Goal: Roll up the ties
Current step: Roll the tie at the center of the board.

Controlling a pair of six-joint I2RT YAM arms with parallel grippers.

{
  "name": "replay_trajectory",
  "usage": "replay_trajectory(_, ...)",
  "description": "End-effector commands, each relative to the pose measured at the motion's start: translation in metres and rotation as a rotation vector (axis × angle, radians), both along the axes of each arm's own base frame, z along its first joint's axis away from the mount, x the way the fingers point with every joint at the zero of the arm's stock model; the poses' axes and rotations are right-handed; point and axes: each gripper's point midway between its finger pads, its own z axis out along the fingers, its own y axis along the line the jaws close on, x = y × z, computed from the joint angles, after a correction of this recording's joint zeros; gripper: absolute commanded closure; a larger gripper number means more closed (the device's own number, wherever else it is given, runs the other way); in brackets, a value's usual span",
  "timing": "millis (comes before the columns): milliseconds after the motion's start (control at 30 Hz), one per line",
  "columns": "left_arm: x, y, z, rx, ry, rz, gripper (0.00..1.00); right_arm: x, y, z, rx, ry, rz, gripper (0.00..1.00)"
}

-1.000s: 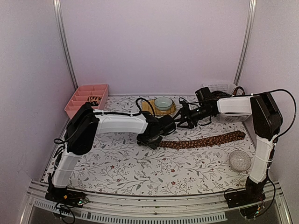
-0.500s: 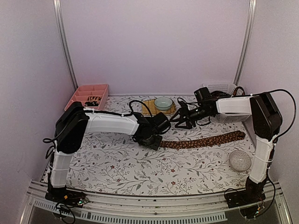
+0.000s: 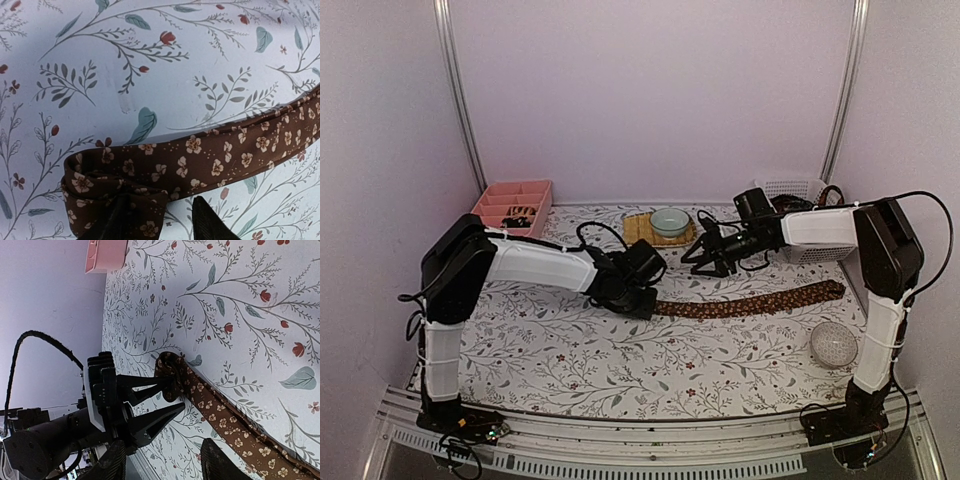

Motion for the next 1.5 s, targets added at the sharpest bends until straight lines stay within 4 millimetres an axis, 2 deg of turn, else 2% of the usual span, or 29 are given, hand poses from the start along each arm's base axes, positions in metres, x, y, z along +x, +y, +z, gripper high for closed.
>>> replay_trajectory(0, 0.008, 0.000, 0.011, -0.115, -0.006, 0.033, 0.55, -0.008, 0.009, -0.025, -0.003, 0.058, 0.028, 0.50)
replay_trajectory(200, 0.020, -0.001, 0.040, -0.171, -0.119, 0.014, 0.52, -0.013, 0.016, -0.029, -0.009, 0.063, 0.047, 0.50)
replay_trajectory(267, 0.026, -0.003, 0.068, -0.215, -0.173, 0.002, 0.50, -0.014, 0.019, -0.031, -0.013, 0.064, 0.051, 0.50)
replay_trajectory(333, 0.030, -0.006, 0.079, -0.237, -0.205, -0.014, 0.48, -0.015, 0.021, -0.033, -0.016, 0.066, 0.056, 0.50)
replay_trajectory(533, 0.037, -0.003, 0.102, -0.289, -0.253, -0.014, 0.46, -0.017, 0.034, -0.037, -0.015, 0.065, 0.083, 0.51)
replay_trajectory(633, 0.039, 0.013, 0.114, -0.300, -0.277, 0.027, 0.45, -0.023, 0.044, -0.040, -0.016, 0.072, 0.107, 0.51)
replay_trajectory(800, 0.043, 0.063, 0.121, -0.344, -0.277, 0.137, 0.44, -0.032, 0.066, -0.041, -0.020, 0.065, 0.142, 0.50)
replay_trajectory(900, 0.043, 0.090, 0.112, -0.374, -0.260, 0.169, 0.43, -0.035, 0.080, -0.044, -0.041, 0.038, 0.152, 0.50)
replay_trajectory(1033, 0.049, 0.112, 0.108, -0.386, -0.267, 0.150, 0.37, -0.042, 0.097, -0.054, -0.093, -0.003, 0.167, 0.47)
replay_trajectory(1167, 0.058, 0.122, 0.112, -0.372, -0.307, 0.051, 0.29, -0.042, 0.109, -0.067, -0.155, -0.042, 0.166, 0.45)
replay_trajectory(1267, 0.062, 0.120, 0.122, -0.346, -0.368, -0.101, 0.26, -0.042, 0.115, -0.075, -0.184, -0.043, 0.158, 0.45)
replay_trajectory(1367, 0.057, 0.106, 0.136, -0.313, -0.416, -0.341, 0.23, -0.045, 0.117, -0.085, -0.217, -0.034, 0.160, 0.45)
replay_trajectory(1467, 0.044, 0.092, 0.141, -0.308, -0.426, -0.583, 0.16, -0.048, 0.118, -0.093, -0.238, -0.022, 0.161, 0.45)
